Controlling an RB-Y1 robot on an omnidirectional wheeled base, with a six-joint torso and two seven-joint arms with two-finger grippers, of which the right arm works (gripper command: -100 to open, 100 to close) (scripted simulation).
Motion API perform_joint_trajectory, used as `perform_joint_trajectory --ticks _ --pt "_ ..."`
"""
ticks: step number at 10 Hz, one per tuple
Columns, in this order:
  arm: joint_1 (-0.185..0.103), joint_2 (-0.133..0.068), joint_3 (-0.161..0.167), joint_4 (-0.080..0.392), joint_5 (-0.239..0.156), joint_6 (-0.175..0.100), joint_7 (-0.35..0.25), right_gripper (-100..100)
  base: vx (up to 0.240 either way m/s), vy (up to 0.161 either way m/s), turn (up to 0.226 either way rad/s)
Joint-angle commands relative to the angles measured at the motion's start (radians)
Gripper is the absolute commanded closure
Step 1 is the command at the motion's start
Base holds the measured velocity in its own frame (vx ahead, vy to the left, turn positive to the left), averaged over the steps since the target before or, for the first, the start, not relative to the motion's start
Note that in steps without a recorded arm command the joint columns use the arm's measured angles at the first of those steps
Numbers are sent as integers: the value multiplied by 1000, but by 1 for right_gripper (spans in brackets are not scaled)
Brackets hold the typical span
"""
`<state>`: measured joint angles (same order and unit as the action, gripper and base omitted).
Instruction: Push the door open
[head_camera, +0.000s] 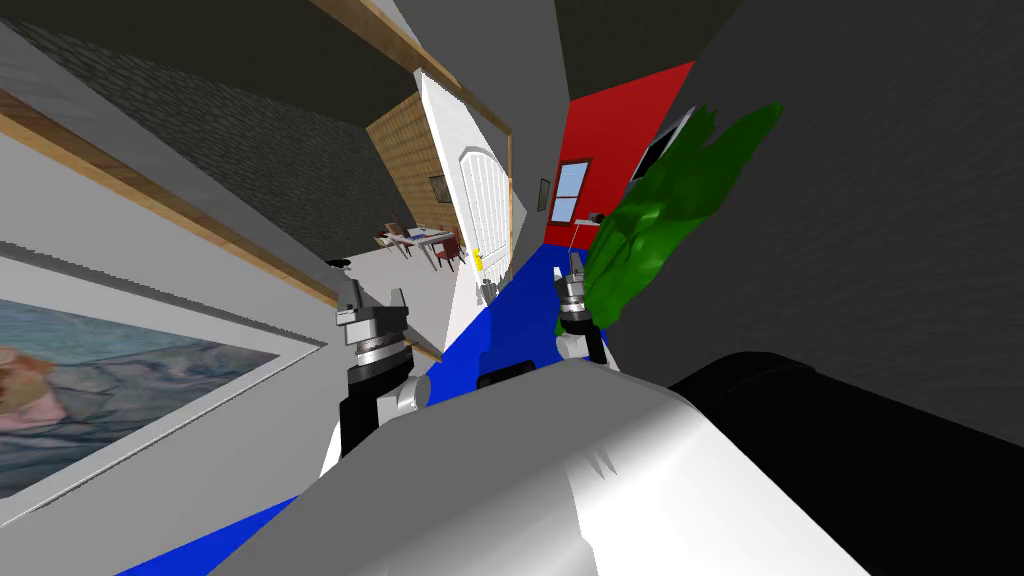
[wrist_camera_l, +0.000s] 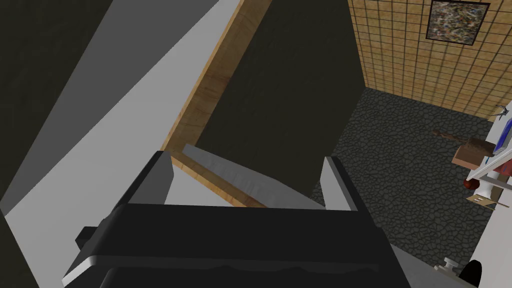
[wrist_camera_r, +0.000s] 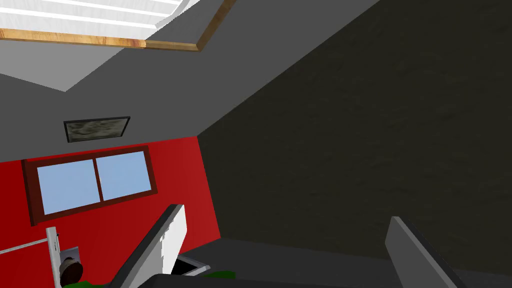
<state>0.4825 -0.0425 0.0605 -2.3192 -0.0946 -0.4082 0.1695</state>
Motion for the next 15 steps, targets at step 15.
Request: perform_joint_trajectory --ticks 15 --pt "-201 -41 260 306 -11 18 -81 -100 175 -27 -44"
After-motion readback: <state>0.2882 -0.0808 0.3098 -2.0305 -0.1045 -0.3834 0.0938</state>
